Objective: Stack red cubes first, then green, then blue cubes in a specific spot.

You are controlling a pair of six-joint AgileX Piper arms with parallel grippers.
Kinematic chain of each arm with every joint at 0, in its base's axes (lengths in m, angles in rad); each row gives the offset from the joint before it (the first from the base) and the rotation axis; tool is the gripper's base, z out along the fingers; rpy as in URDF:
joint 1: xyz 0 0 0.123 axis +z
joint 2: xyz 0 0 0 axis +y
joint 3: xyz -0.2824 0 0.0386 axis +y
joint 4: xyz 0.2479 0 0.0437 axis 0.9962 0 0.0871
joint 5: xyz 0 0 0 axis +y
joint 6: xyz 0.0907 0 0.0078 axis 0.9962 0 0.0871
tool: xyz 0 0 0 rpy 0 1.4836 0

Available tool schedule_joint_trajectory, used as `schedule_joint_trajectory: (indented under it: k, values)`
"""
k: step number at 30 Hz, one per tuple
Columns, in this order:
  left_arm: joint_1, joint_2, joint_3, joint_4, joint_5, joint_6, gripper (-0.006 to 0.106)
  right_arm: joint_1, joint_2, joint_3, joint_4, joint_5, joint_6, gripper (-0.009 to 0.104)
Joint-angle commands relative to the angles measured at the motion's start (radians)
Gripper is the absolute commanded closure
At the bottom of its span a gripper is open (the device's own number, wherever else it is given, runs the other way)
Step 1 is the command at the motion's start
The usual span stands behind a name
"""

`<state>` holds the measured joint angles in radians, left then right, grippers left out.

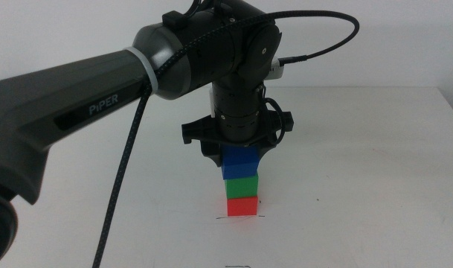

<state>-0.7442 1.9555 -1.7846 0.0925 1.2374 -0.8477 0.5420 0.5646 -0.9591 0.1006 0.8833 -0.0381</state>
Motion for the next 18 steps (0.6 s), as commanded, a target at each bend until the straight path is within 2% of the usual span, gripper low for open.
schedule_joint_trajectory:
  k: [1, 12, 18]
  values:
    - [-0.003, -0.059, -0.024, -0.007, 0.04, -0.014, 0.102, -0.009, 0.006, -0.022, -0.002, -0.068, -0.012, 0.011]
    - [-0.003, -0.022, -0.026, -0.017, 0.018, -0.01, 0.102, -0.009, 0.006, -0.022, -0.002, -0.068, -0.012, 0.011]
    - [-0.002, -0.022, -0.026, -0.017, 0.008, 0.02, 0.092, -0.009, 0.006, -0.022, -0.002, -0.068, -0.012, 0.011]
